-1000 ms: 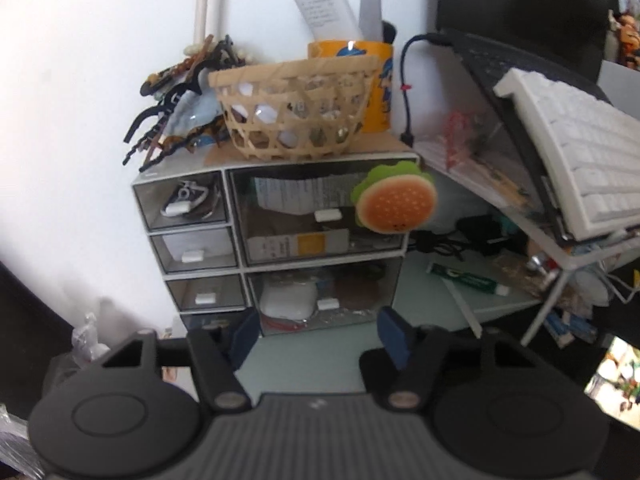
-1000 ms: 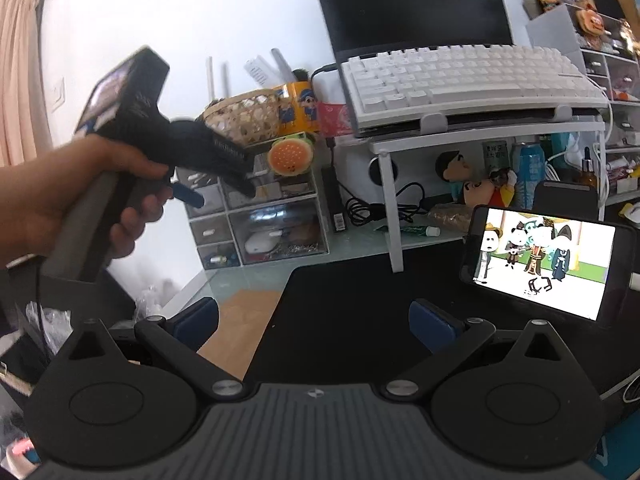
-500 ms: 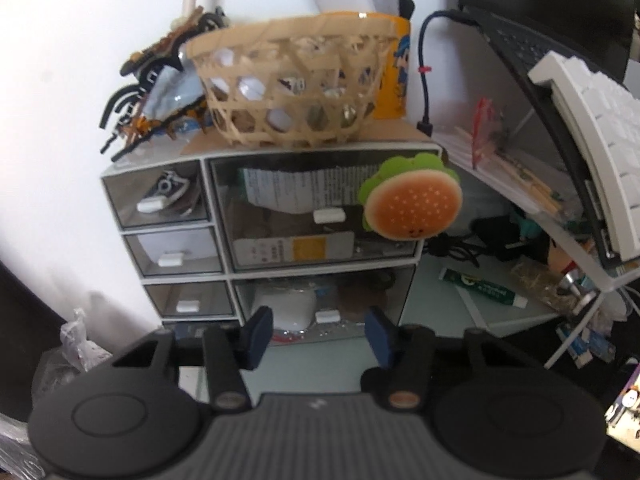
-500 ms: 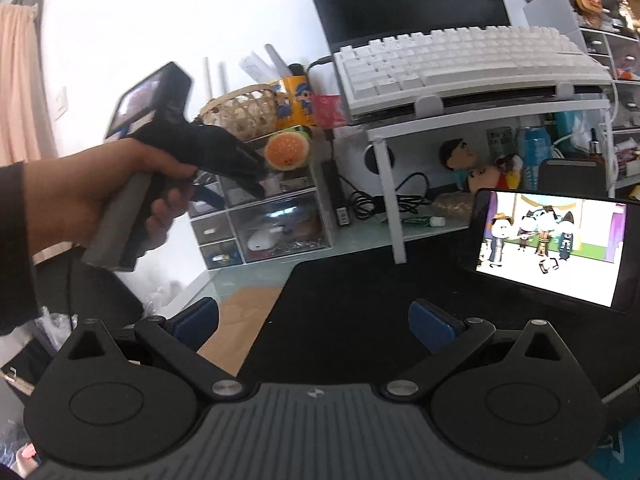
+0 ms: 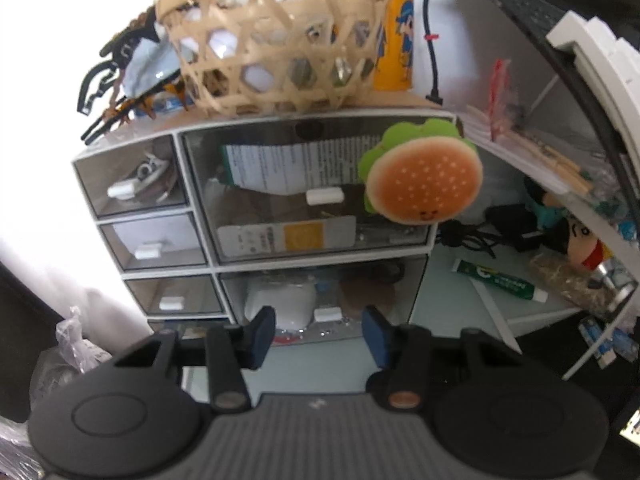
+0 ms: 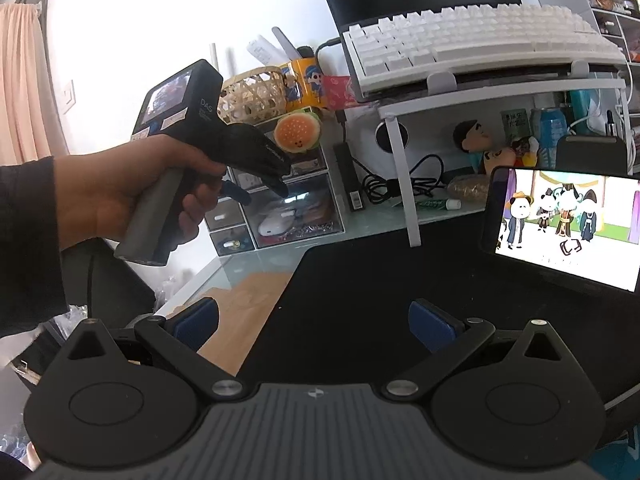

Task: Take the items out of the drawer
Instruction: 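Move the left tool toward the bottom clear drawer of the plastic unit, then close the left gripper on the front edge of the bottom clear drawer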

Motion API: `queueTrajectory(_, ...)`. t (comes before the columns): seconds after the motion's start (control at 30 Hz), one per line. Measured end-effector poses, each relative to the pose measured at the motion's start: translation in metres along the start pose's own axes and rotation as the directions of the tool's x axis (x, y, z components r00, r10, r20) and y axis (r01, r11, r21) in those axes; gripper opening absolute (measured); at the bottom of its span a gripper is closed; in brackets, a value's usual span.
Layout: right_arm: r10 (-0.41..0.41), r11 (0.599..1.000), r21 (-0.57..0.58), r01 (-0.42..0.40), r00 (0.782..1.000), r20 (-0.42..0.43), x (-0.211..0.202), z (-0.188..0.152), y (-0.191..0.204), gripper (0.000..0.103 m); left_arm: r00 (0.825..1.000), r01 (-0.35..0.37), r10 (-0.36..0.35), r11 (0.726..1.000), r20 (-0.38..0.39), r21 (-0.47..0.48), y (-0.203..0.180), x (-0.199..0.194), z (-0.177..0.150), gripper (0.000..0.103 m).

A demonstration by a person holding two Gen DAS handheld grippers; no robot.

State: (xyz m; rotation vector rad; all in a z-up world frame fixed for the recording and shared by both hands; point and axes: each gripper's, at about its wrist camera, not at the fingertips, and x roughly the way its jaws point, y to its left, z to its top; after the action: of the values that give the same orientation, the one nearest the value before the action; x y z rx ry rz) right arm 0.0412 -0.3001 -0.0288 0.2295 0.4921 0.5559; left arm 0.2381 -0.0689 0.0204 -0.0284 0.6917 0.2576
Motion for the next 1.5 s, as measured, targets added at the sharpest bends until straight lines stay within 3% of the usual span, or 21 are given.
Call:
queueTrajectory(0.17,0.008,1.0,-0.009,-0.008,1.0,-0.002,0.002,0.001,-0.001,0.102,1.0,0.005,-0.005,1.0,-0.02,-0.015,0.001,0.013,0.001,0.042)
queueTrajectory(0.23,0.014,1.0,-0.012,-0.014,1.0,-0.007,0.004,0.001,-0.001,0.095,1.0,0.004,-0.005,1.0,-0.03,-0.026,0.001,0.018,0.001,0.039)
queueTrajectory(0.33,0.019,1.0,-0.01,-0.019,1.0,-0.022,0.007,0.0,-0.003,0.092,0.999,0.001,-0.002,0.999,-0.041,-0.036,0.002,0.024,0.001,0.037)
queueTrajectory(0.93,0.023,1.0,0.009,-0.023,0.999,-0.037,0.014,-0.002,-0.01,0.092,0.994,-0.041,0.038,0.999,-0.099,-0.024,-0.009,0.046,0.009,0.034)
queueTrajectory(1.13,0.028,1.0,0.005,-0.028,0.999,-0.036,0.014,-0.002,-0.007,0.092,0.994,-0.019,0.013,0.999,-0.112,-0.051,-0.008,0.049,0.01,0.025)
queueTrajectory(1.5,0.03,1.0,0.003,-0.03,0.999,-0.036,0.012,-0.003,-0.006,0.092,0.993,0.001,-0.012,0.996,-0.121,-0.088,-0.004,0.052,0.014,0.025)
